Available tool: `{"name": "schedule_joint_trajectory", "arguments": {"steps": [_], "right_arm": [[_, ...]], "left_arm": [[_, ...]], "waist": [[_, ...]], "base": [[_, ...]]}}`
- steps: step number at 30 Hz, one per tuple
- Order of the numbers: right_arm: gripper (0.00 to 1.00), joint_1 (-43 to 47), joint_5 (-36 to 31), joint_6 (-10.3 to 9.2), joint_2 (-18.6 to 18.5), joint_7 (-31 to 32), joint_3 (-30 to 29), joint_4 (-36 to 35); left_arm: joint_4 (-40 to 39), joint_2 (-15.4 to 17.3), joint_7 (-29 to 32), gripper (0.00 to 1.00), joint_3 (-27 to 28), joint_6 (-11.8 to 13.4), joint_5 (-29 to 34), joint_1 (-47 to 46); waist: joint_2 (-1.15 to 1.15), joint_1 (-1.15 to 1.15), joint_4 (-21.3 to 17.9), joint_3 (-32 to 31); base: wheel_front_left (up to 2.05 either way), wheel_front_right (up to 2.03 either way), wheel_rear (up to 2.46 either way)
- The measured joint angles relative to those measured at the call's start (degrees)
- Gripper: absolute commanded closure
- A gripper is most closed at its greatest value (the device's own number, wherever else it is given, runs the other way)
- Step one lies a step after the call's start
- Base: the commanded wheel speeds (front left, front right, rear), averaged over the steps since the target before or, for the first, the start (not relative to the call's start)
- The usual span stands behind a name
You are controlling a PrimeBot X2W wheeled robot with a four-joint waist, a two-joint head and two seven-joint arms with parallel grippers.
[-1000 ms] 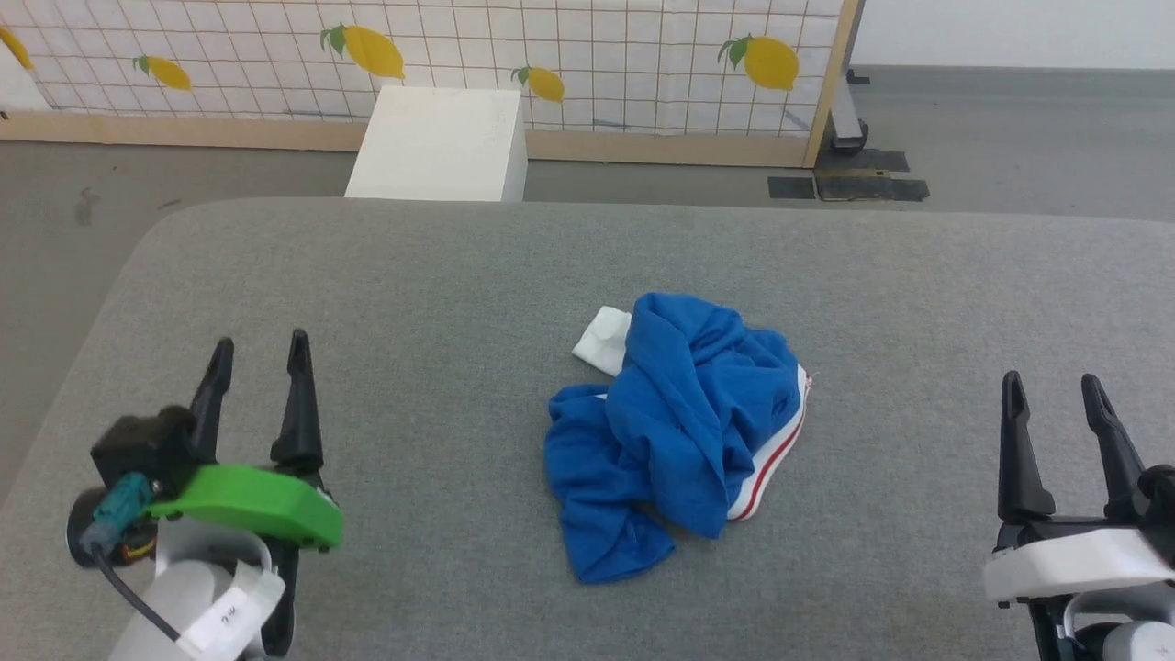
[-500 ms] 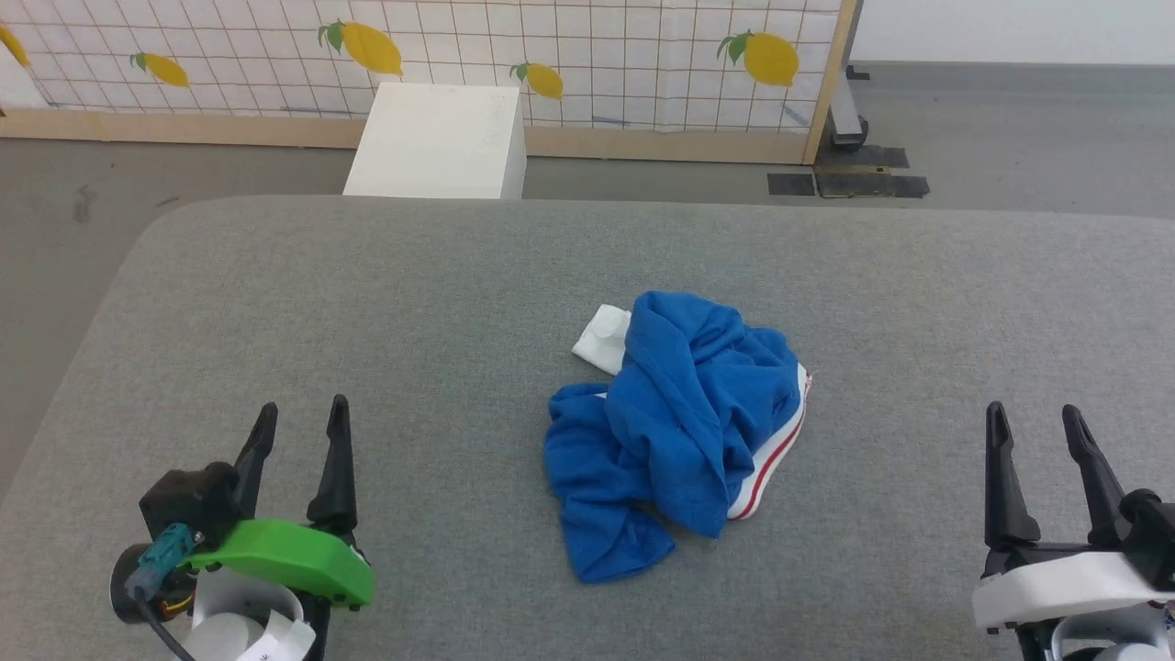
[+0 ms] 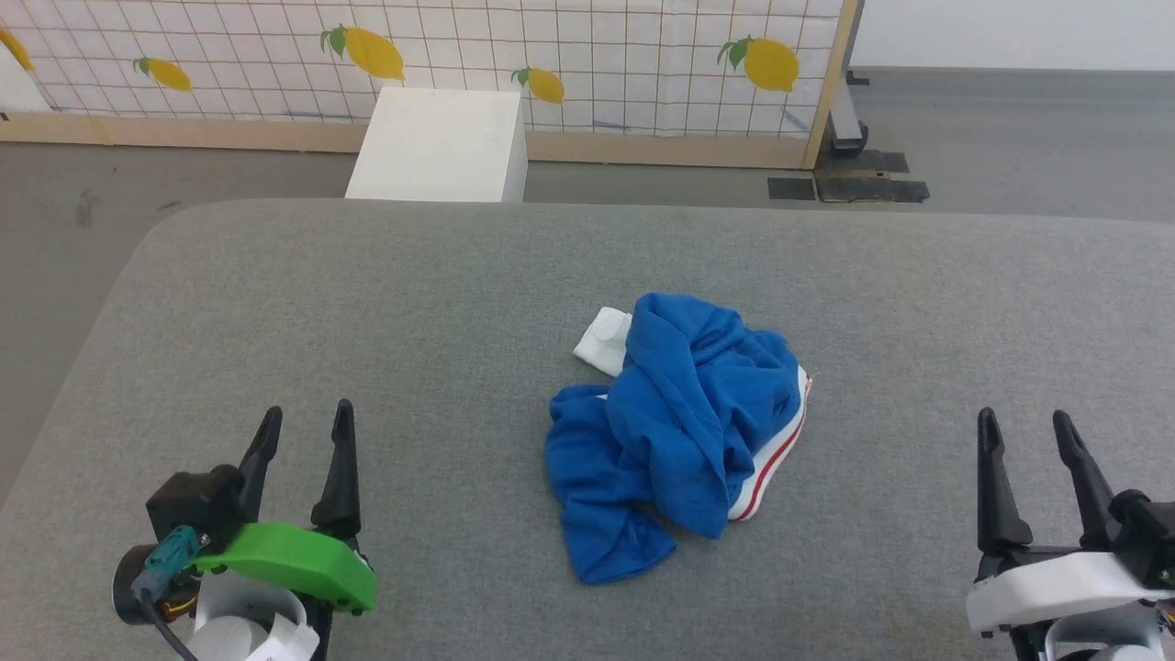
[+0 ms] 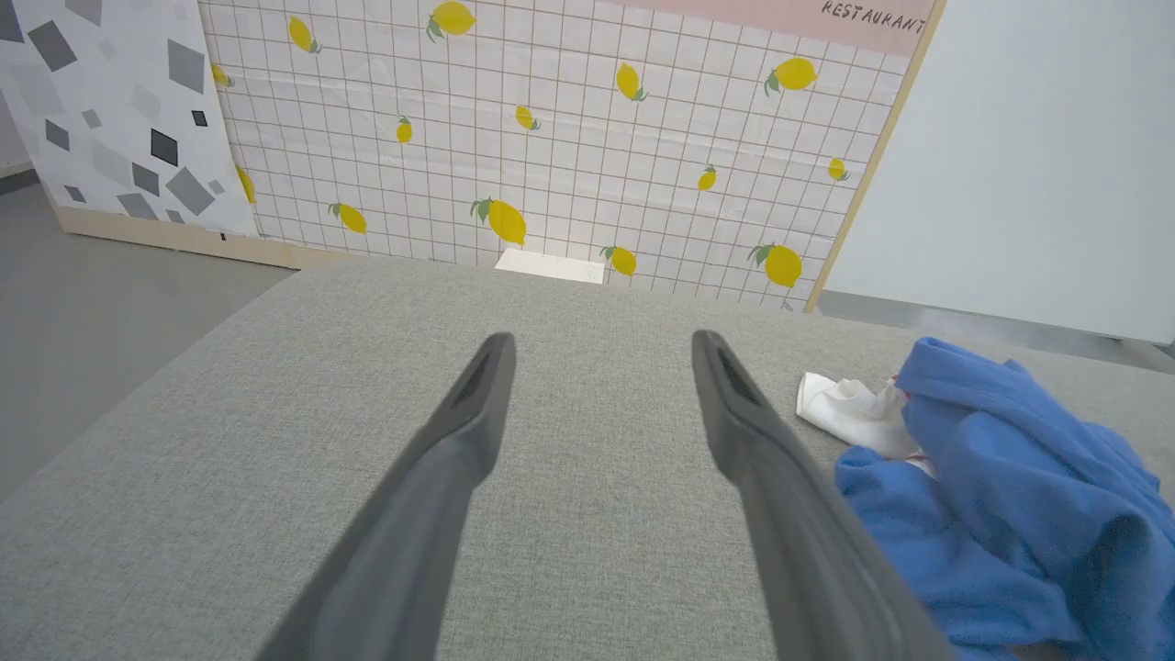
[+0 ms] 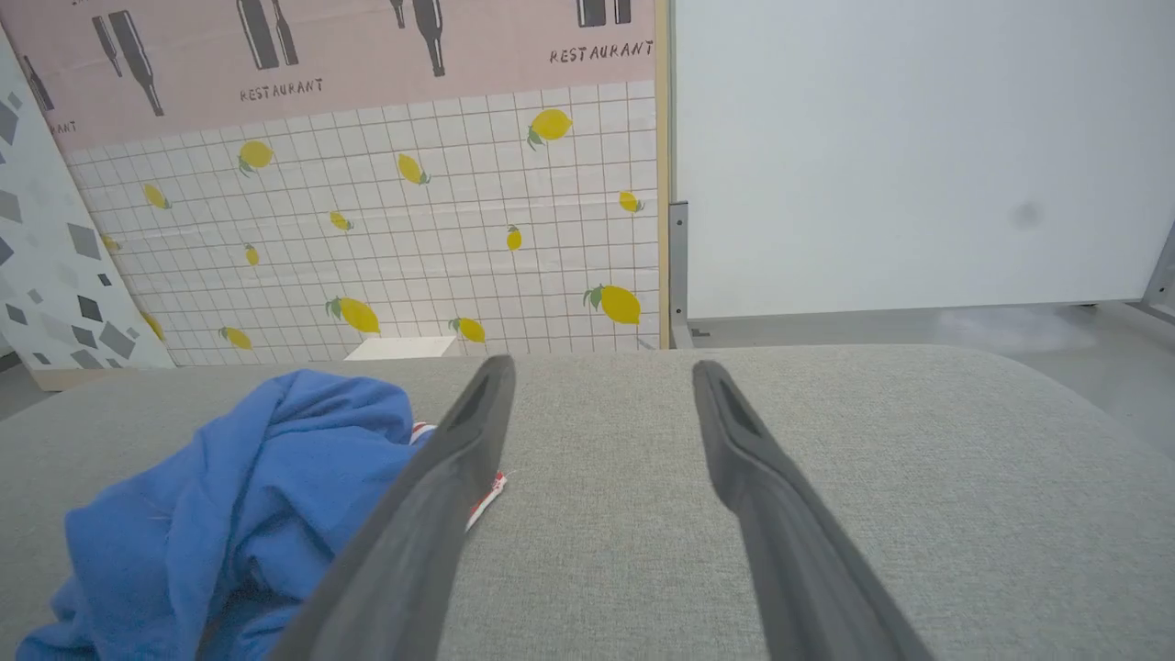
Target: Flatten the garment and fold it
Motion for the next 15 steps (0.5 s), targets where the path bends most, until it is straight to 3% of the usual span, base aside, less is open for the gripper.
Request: {"name": "schedule_joint_trajectory", "arguments": {"steps": [6, 11, 15], "right_arm": [[0.00, -2.0, -0.7, 0.00, 0.0, 8.0, 1.5, 0.7], [0.00, -9.7, -3.8, 0.00, -0.2, 19.9, 4.7, 2.6], [0.00, -16.7, -3.7, 0.00, -2.5, 30.6, 8.1, 6.5]], "left_arm": [[-0.6, 0.0, 0.2, 0.00, -0.3, 0.4, 0.2, 0.0], [-1.2, -0.2, 0.3, 0.00, -0.4, 0.8, 0.2, 0.0], [-1.7, -0.4, 0.2, 0.00, -0.4, 0.8, 0.2, -0.1]], "waist": [[0.00, 0.00, 0.0, 1.1], [0.00, 0.00, 0.2, 2.8], [0.00, 0.00, 0.6, 4.8]], "base": [[0.00, 0.00, 0.00], [0.00, 0.00, 0.00], [0.00, 0.00, 0.00]]}}
